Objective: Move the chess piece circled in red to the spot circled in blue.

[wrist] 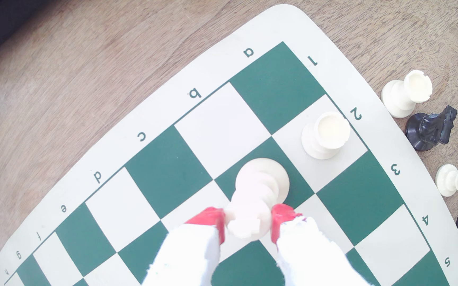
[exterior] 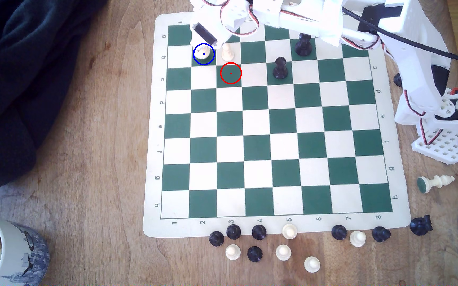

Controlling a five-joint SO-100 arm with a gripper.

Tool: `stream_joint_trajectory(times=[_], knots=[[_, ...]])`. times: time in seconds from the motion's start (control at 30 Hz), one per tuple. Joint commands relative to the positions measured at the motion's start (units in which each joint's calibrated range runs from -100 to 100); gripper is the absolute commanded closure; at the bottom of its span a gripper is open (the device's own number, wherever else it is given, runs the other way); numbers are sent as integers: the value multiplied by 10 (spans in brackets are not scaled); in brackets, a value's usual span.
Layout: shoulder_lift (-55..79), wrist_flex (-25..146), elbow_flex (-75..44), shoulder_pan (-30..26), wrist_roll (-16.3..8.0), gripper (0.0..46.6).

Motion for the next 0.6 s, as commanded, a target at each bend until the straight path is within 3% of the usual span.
stream_joint_trajectory(times=[0.0, 0.3, 0.37, 0.4, 0.57], knots=[[-9, -10, -48, -1, -1, 423], [1, -15, -46, 0, -1, 423], [1, -16, -46, 0, -3, 374], [1, -18, -46, 1, -7, 314], [-2, -21, -51, 1, -7, 273]])
